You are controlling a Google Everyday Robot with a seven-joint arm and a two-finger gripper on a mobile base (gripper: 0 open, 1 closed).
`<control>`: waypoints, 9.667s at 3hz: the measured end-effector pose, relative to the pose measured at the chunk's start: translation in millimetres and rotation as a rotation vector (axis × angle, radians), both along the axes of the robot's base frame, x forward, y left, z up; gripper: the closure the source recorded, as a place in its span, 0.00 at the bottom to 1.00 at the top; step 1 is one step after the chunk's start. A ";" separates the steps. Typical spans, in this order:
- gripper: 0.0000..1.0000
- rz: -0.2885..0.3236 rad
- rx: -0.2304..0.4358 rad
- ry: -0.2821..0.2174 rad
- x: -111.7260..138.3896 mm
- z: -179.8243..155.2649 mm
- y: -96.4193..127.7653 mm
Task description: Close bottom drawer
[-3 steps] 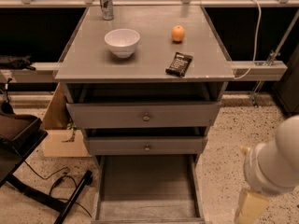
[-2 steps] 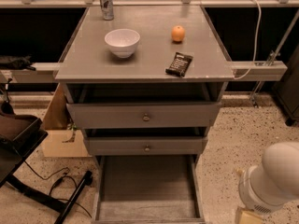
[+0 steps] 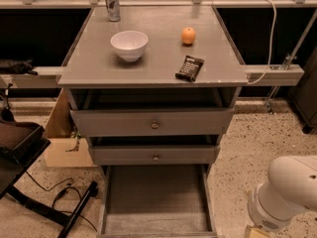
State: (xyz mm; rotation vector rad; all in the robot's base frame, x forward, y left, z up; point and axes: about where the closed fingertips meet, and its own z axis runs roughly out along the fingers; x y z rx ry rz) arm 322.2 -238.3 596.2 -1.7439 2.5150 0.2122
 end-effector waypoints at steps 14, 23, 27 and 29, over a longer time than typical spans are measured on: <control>1.00 0.018 0.314 0.008 -7.8 -526.2 34.5; 1.00 -0.021 0.412 -0.210 123.8 -508.6 23.4; 1.00 -0.034 0.388 -0.382 201.3 -467.5 -4.6; 1.00 -0.042 0.380 -0.456 231.2 -449.4 -16.0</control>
Offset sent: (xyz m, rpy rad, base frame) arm -0.0215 0.0082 -0.1656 0.0733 0.0379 0.0184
